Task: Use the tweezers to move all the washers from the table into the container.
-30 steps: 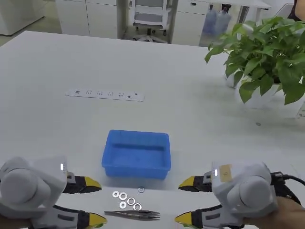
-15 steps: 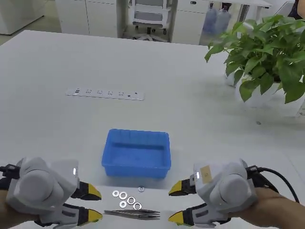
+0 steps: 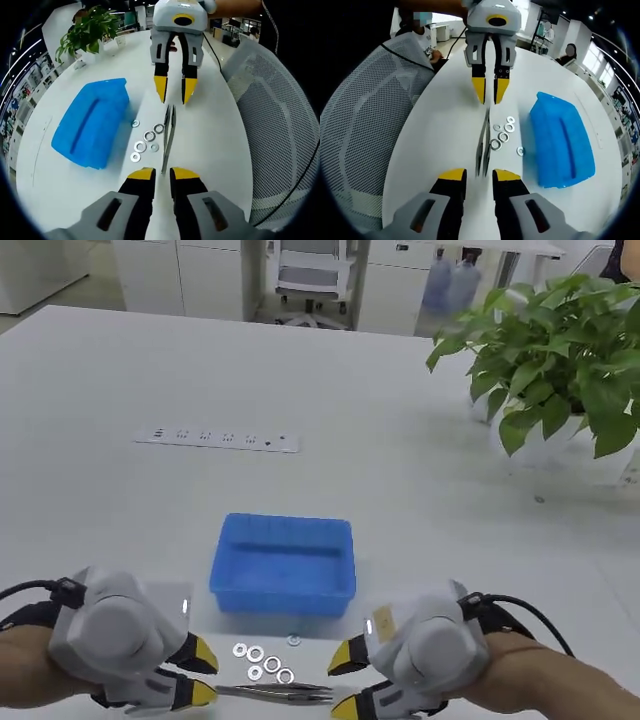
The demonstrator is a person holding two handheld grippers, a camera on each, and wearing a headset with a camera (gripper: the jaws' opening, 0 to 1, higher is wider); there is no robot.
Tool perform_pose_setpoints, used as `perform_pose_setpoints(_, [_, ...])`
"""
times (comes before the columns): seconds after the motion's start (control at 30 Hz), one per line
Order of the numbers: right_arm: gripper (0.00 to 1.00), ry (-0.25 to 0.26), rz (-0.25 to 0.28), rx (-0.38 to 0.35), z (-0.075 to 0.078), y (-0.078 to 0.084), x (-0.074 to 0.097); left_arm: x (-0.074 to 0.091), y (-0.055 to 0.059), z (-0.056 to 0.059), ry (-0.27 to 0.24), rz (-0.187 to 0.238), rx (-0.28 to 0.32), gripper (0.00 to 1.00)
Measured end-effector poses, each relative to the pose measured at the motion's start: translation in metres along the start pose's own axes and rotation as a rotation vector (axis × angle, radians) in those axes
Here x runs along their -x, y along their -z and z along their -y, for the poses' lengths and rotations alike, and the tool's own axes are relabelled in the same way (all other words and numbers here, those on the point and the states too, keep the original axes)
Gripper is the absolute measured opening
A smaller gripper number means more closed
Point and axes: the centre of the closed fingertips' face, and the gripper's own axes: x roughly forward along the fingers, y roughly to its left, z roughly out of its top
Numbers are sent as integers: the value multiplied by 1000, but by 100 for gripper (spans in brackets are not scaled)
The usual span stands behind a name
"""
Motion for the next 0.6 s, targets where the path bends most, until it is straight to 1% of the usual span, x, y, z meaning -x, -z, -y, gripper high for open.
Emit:
perform_pose_setpoints(0.13, [21,-9,-7,1,0,-2,-6,-5,-1,1,18,-2,1,16])
perform_pose_setpoints(0.2, [20,-5,-15,3,1,-3,-9,-6,-1,2,25,-2,4,16])
perform_pose_setpoints(0.37, [18,-8,-33,-3,0,-3,-13,-8,1,3,32,-14,8,15])
perform_pose_setpoints(0.4, [18,-4,-54,-5,1,0,-13,-9,2,3,33,-14,8,14])
perform_pose_setpoints(0.43, [17,8,-54,-2,2,0,-14,-9,2,3,33,-15,9,14])
perform_pose_setpoints(0.47, [16,0,-53,-8,1,0,-13,-9,2,3,33,-15,11,14])
perform_pose_setpoints(0.53, [16,2,-54,-12,1,0,-13,-10,2,3,30,-5,30,13])
perform_pose_setpoints(0.6, [16,3,-55,-12,0,0,-13,-11,3,2,26,-4,33,10])
